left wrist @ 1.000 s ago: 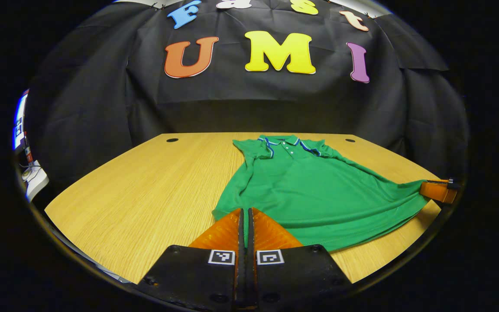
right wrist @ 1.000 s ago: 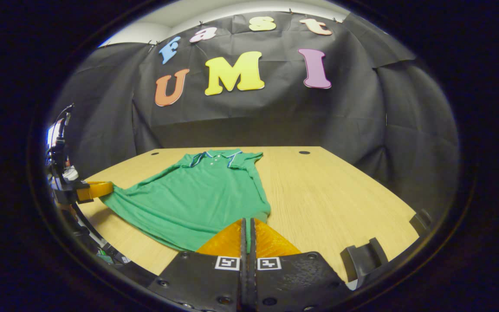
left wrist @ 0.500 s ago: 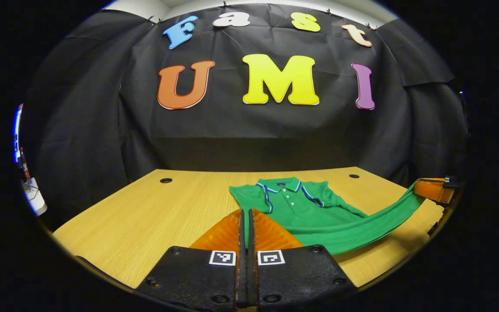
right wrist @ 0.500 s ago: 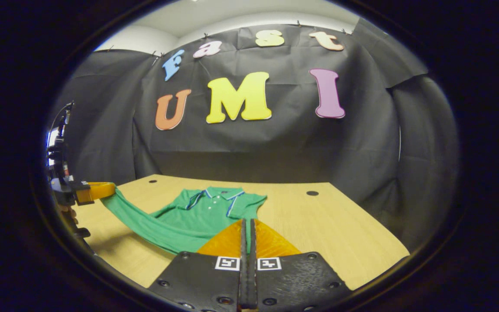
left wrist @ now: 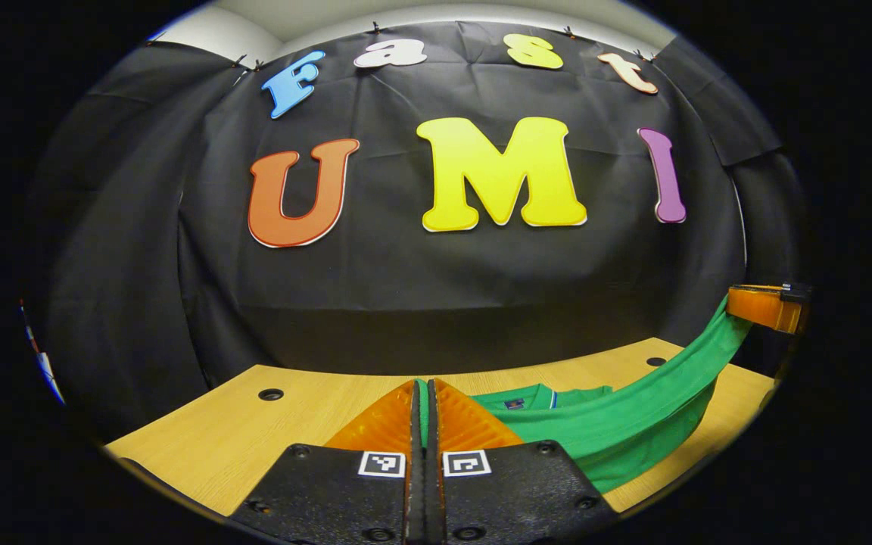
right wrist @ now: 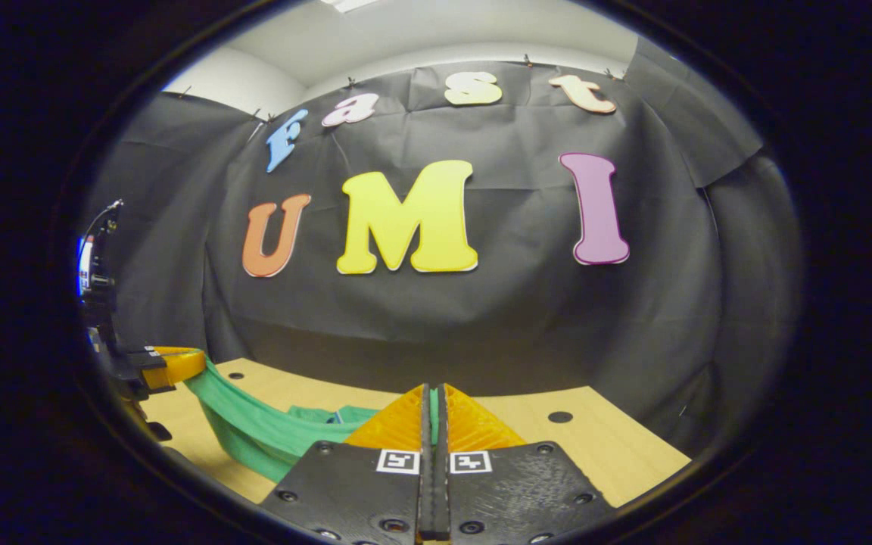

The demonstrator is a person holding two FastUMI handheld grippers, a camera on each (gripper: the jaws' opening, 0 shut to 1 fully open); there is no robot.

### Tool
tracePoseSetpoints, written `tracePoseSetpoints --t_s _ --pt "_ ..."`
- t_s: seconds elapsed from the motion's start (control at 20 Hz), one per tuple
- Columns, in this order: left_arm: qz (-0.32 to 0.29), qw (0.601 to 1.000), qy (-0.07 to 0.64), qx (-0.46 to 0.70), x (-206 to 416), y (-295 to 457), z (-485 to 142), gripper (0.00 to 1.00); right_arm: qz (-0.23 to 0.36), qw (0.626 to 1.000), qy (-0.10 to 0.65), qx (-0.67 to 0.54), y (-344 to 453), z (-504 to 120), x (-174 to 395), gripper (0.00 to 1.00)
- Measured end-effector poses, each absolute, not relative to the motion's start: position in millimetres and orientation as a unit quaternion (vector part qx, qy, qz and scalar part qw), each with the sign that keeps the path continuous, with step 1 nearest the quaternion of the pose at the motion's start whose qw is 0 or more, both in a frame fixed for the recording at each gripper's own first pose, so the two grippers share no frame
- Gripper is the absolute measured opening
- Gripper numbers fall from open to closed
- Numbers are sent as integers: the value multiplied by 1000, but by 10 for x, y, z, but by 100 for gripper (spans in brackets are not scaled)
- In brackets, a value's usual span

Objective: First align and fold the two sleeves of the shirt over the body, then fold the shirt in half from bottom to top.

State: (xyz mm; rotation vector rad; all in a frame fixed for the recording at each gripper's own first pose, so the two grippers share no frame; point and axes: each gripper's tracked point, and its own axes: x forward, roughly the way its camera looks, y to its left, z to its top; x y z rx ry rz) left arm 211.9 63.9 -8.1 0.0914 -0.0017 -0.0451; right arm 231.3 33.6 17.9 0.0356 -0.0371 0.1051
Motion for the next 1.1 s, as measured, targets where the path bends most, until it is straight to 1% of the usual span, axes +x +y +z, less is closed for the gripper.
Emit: tracePoseSetpoints --t_s 0.1,0.3,0.5,0.65,0.8,0.95,1.05,1.1 --pt "-26 999 -3 39 2509 636 -95 6 38 999 -20 19 351 150 2770 0" --pt "-26 999 3 40 3248 708 -301 6 32 998 8 55 427 -186 3610 0" --pt "-25 999 36 23 3726 738 -727 6 12 998 43 32 357 -638 4195 0" --pt "-38 997 46 41 3906 680 -945 6 -6 998 53 21 238 -885 4379 0" --pt "-44 997 61 28 3949 693 -1147 8 -10 999 47 19 166 -1018 4507 0" --pt "-36 998 50 1 3919 750 -1112 11 -4 998 55 27 155 -1190 4560 0" --pt "-41 998 40 -19 3918 765 -1099 16 6 998 54 23 179 -1210 4568 0" --pt "-42 998 38 -26 3906 774 -1101 26 9 998 55 22 183 -1239 4572 0"
